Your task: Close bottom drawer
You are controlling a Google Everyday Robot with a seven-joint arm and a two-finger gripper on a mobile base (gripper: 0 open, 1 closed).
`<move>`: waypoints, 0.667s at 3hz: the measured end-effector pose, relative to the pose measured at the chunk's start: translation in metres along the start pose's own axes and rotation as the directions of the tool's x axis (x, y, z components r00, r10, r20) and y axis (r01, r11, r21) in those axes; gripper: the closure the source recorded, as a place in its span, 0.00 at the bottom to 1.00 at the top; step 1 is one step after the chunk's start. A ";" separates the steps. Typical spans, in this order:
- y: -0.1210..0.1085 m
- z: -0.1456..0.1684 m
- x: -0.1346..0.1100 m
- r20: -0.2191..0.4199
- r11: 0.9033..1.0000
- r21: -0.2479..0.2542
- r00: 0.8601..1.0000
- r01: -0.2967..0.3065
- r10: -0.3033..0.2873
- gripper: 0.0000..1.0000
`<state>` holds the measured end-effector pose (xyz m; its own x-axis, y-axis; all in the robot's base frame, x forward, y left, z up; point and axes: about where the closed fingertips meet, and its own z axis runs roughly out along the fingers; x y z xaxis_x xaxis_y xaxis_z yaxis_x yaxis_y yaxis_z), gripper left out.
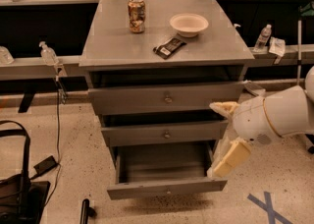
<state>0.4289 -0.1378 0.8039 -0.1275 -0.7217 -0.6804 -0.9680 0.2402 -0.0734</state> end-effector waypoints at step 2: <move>-0.005 0.024 0.008 0.053 1.000 -0.006 0.999 -0.002 0.002 0.00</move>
Offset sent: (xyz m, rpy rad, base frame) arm 0.0364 0.0291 -0.1138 0.2482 -0.0082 0.0267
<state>0.4376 -0.1290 0.7816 -0.1177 -0.6856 -0.7184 -0.9691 0.2372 -0.0675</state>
